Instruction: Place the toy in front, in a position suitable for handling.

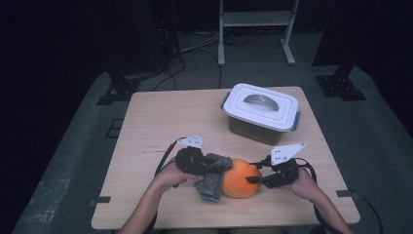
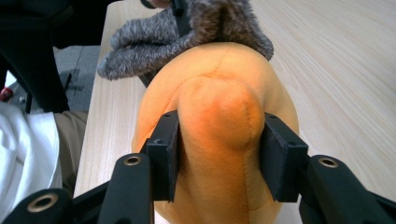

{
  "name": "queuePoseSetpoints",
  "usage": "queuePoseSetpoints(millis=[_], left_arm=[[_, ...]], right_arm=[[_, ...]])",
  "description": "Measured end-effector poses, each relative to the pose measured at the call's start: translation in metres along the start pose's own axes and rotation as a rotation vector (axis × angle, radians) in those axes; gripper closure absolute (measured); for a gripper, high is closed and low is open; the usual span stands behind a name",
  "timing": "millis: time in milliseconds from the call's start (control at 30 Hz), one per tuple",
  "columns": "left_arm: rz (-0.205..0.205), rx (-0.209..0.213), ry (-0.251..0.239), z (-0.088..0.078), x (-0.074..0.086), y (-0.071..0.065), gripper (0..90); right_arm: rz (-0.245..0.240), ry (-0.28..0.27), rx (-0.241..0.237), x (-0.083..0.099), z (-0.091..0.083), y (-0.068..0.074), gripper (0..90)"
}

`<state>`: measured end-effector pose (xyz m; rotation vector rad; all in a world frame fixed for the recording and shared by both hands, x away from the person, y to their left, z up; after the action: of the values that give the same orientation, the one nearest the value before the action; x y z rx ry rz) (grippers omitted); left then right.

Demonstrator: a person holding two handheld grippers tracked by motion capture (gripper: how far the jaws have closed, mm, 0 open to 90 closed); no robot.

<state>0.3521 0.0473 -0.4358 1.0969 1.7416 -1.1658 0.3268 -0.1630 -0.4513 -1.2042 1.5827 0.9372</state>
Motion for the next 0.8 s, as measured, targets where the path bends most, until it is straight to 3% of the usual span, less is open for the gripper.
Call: queuePoseSetpoints(millis=[233, 367, 433, 533, 700, 800], left_arm=[[0.041, 0.053, -0.029, 0.01, -0.02, -0.013, 69.5], [0.054, 0.043, -0.006, 0.016, -0.018, -0.014, 69.7], [0.05, 0.026, -0.014, 0.017, -0.016, -0.011, 70.4], [0.042, 0.024, -0.017, 0.019, -0.015, -0.011, 70.5], [0.042, 0.027, -0.019, 0.024, -0.018, -0.014, 70.6], [0.044, 0.026, -0.022, 0.025, -0.018, -0.015, 70.6]], right_arm=[[-0.048, -0.018, -0.04, -0.003, 0.007, 0.0, 53.0], [-0.05, -0.019, -0.03, -0.003, 0.006, -0.002, 49.8], [-0.008, -0.023, -0.002, -0.003, 0.003, -0.005, 44.3], [0.095, -0.019, 0.025, -0.006, 0.002, -0.005, 35.0], [0.107, -0.003, 0.091, -0.019, 0.004, 0.004, 31.2], [0.093, 0.022, 0.107, -0.016, 0.009, 0.004, 29.6]])
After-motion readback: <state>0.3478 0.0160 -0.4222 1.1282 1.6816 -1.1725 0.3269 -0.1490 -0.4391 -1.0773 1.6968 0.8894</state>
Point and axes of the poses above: each handheld gripper's, and its own axes: z roughly forward along the jaws, x roughly out of its underside, y roughly to its left, the point moved 6 cm from there along z, roughly forward along the jaws, and after that the axes turned 14 degrees about -y, right-handed, at the moved point
